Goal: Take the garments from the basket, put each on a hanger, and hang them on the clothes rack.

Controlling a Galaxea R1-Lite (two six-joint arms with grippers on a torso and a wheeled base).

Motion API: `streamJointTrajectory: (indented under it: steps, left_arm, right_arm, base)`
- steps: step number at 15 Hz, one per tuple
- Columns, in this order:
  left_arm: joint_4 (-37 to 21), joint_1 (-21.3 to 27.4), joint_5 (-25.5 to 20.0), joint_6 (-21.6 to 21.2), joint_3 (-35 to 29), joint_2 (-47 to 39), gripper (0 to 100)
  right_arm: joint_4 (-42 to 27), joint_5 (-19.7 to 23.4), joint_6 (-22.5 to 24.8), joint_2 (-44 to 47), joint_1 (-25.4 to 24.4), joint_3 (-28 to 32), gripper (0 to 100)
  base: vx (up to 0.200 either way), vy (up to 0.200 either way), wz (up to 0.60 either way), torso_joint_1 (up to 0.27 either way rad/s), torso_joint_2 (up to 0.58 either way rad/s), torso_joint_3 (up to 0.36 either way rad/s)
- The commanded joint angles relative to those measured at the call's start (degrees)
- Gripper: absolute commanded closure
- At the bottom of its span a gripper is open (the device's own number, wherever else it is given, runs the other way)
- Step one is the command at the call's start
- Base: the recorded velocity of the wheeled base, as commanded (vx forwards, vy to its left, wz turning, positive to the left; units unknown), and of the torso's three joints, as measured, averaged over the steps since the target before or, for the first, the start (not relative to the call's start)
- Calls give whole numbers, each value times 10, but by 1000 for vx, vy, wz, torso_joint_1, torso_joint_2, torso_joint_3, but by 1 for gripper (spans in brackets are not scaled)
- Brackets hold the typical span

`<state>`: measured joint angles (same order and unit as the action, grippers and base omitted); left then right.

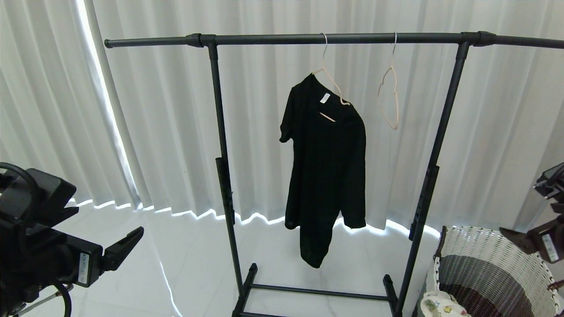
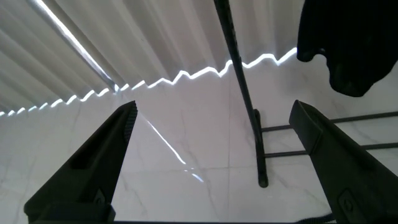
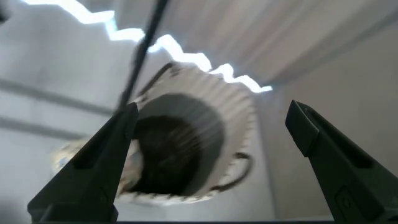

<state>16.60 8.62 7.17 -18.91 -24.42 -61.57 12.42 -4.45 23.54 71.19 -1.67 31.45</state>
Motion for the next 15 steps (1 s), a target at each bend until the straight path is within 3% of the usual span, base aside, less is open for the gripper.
streamJointTrajectory:
  steps: [1,5,8,9,11,15]
  left_arm:
    - [0,4,0,0,2,-13,0]
    - [0,4,2,-4,39,5,0]
    - [0,9,3,-4,55,15,0]
    - [0,9,4,-4,55,15,0]
    - [0,9,4,-5,56,15,0]
    - [0,10,4,-5,66,16,0]
  right_arm:
    - [3,19,-1,67,-33,-37,0]
    - [52,23,-3,171,-87,-104,0]
    - [152,22,-2,258,-98,-148,0]
    - [222,17,-2,317,-98,-168,0]
    - [281,-6,-3,376,-98,-188,0]
    - [299,-12,-3,433,-98,-169,0]
  base:
    - [0,0,0,0,0,0]
    - [0,0,0,0,0,0]
    - [0,0,0,0,0,0]
    - [0,0,0,0,0,0]
    - [0,0,0,0,0,0]
    - [0,0,0,0,0,0]
